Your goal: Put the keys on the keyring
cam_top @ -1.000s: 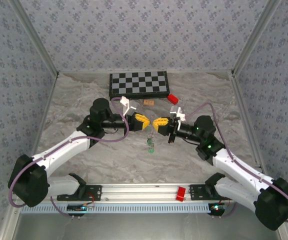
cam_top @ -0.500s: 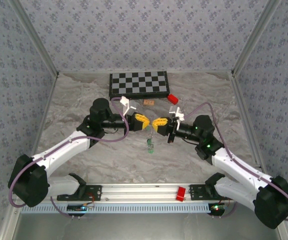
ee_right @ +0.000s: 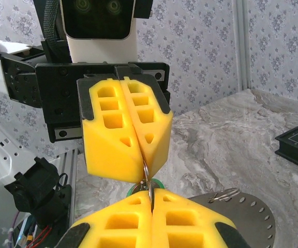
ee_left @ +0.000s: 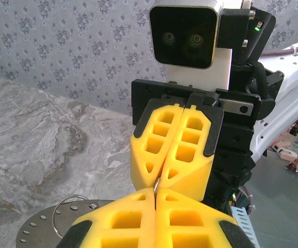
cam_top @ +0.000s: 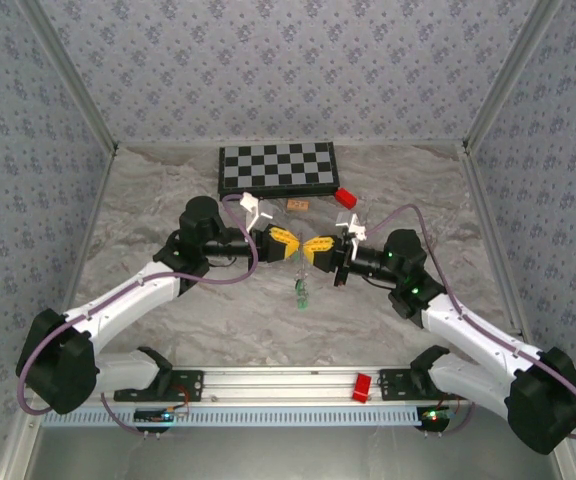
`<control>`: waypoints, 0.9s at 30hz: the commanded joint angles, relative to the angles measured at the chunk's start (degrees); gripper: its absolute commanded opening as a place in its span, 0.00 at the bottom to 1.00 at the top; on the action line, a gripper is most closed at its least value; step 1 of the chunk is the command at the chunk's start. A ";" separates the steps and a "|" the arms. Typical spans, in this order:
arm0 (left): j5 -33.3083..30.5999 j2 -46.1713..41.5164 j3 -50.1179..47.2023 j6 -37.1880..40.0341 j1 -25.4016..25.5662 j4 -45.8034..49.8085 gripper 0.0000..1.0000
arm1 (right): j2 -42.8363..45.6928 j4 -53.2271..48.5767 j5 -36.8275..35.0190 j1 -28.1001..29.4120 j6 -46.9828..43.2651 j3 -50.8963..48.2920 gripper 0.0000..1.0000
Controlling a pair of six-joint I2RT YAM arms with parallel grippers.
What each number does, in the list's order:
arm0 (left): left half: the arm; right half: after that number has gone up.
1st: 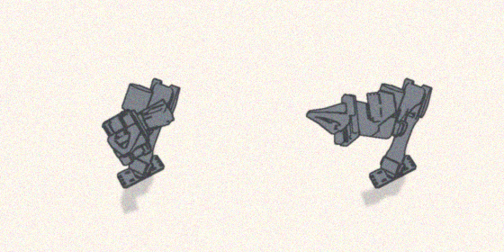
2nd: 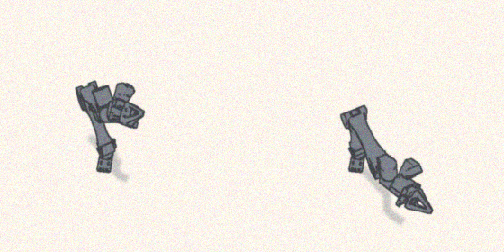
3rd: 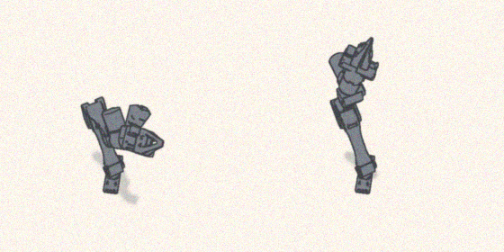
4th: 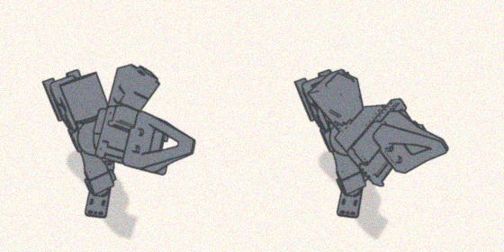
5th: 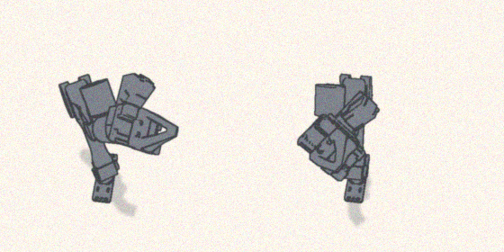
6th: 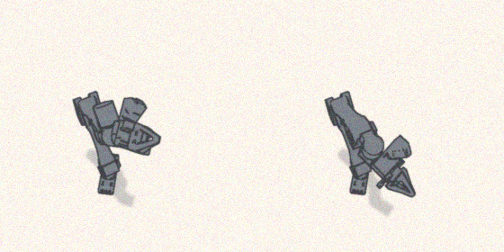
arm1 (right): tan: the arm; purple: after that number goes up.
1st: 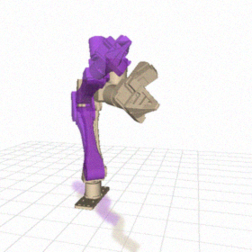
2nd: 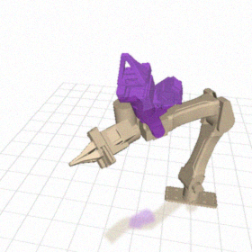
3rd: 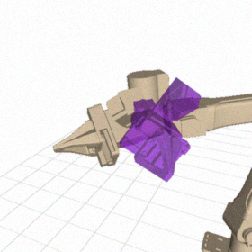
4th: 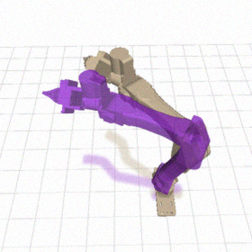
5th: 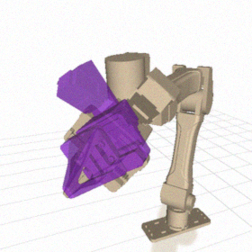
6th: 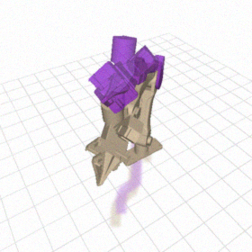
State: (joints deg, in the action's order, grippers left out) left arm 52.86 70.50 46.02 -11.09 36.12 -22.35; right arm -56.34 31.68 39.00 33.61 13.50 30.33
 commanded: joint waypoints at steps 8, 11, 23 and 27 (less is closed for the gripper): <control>0.34 -2.33 1.19 4.38 1.63 2.01 0.00 | -2.44 -1.75 0.02 -1.77 5.21 4.64 0.00; -0.80 -3.26 0.37 5.22 1.81 2.01 0.00 | -2.89 -1.33 0.06 -2.60 6.92 4.79 0.00; -1.35 -4.92 -0.55 8.16 2.71 4.55 0.41 | -2.82 -0.68 -0.76 -3.72 9.45 4.99 0.00; -0.77 -4.76 -0.42 7.86 2.82 5.03 0.44 | -2.62 -0.23 -0.79 -3.72 9.35 4.87 0.00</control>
State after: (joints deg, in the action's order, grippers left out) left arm 49.93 66.85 45.36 -4.05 38.76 -17.80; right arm -59.51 29.36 39.00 30.00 22.09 33.28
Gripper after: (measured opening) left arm 0.437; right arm 0.040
